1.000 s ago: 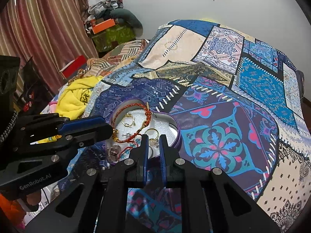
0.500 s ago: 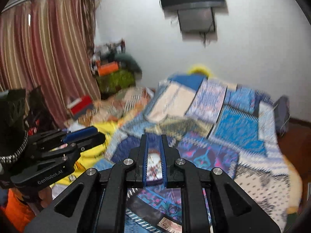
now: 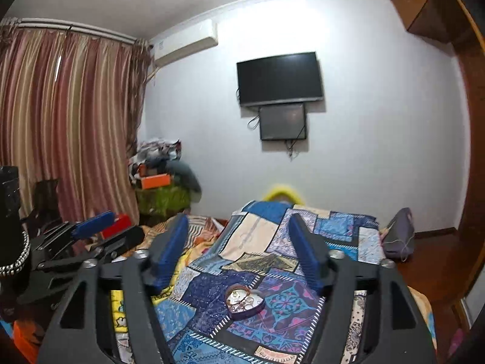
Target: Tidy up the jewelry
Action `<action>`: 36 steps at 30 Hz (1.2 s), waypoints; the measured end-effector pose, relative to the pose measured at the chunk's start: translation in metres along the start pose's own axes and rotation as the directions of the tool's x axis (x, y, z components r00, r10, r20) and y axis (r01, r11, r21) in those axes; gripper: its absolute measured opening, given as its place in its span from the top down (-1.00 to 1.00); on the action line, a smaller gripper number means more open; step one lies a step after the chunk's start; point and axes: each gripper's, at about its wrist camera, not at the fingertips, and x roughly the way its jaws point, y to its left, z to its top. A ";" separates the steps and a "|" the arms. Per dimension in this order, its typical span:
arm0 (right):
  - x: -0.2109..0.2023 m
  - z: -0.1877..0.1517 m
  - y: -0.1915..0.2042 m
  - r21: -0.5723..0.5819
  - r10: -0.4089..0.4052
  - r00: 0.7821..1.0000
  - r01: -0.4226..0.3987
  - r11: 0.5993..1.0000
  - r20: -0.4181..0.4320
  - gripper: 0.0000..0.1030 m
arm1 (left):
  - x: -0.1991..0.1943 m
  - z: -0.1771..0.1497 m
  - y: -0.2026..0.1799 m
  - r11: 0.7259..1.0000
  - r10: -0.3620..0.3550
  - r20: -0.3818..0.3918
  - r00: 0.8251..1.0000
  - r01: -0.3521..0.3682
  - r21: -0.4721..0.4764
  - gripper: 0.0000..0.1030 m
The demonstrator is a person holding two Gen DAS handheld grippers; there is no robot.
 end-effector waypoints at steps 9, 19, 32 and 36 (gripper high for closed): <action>-0.005 -0.004 -0.001 0.017 -0.096 0.995 0.095 0.995 0.033 -1.00 | -0.018 -0.004 0.001 0.999 0.046 0.022 0.999 -0.045 -0.031 -0.93; -0.020 -0.016 -0.007 0.035 -0.082 0.997 0.082 0.996 0.013 -1.00 | -0.022 -0.009 -0.006 0.998 0.068 0.018 0.998 -0.068 -0.011 -0.93; -0.026 -0.019 -0.008 0.038 -0.085 0.996 0.085 0.996 -0.013 -1.00 | -0.016 -0.011 -0.010 0.999 0.051 0.009 0.999 -0.051 0.009 -0.98; -0.026 -0.019 -0.008 0.035 -0.085 0.996 0.086 0.996 -0.021 -1.00 | -0.014 -0.012 -0.010 0.998 0.054 0.007 0.999 -0.054 0.014 -0.99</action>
